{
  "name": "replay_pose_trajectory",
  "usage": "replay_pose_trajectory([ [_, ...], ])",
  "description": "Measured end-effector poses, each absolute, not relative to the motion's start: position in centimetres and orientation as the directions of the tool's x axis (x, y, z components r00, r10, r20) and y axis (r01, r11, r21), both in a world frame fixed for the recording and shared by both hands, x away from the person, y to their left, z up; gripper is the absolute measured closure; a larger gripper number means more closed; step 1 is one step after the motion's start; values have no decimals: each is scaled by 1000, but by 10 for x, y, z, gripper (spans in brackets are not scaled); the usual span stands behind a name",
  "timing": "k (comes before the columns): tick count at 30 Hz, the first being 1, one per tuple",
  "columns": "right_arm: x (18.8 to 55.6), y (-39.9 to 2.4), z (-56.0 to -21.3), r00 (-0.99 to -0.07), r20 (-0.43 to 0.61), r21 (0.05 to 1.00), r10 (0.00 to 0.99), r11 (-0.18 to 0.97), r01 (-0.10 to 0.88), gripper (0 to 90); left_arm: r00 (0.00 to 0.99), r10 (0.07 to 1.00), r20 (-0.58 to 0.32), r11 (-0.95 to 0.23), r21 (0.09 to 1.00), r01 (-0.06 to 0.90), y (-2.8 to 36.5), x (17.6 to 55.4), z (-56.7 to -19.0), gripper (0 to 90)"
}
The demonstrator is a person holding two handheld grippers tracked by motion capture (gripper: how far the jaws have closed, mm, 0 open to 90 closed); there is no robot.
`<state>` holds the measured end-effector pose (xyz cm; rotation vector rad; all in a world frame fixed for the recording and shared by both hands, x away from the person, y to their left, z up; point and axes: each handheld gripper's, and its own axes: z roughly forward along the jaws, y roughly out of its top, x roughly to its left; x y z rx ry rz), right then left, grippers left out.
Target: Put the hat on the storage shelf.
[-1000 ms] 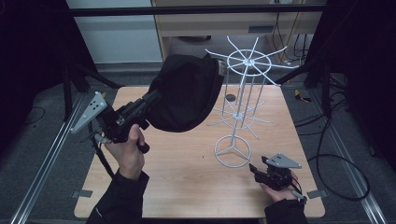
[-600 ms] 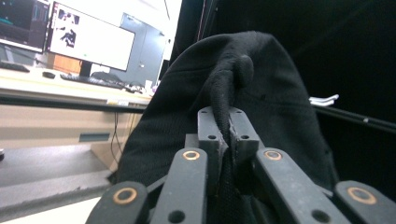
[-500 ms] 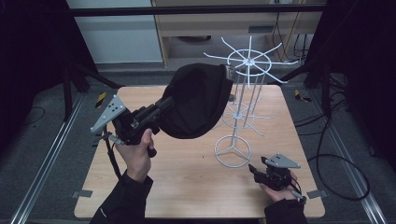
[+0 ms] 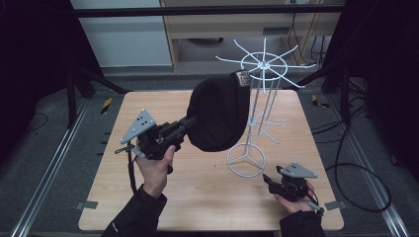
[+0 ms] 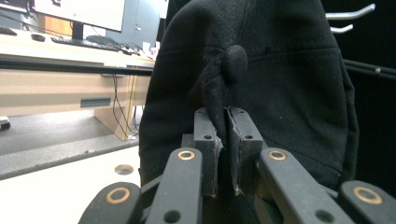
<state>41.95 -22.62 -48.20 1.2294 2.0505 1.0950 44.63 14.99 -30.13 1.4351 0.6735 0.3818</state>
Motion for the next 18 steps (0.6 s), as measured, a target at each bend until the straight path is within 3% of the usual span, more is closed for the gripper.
replay_pose_trajectory([
  [11, 420, -226, -483, -468, -25, 837, 884, 275, 474, 399, 761, 630, -155, 49, 986, 160, 137, 453, -309, 736],
  [18, 420, -227, -482, -465, -25, 838, 885, 273, 473, 397, 767, 634, -101, -4, 991, 133, 142, 448, -310, 508],
])
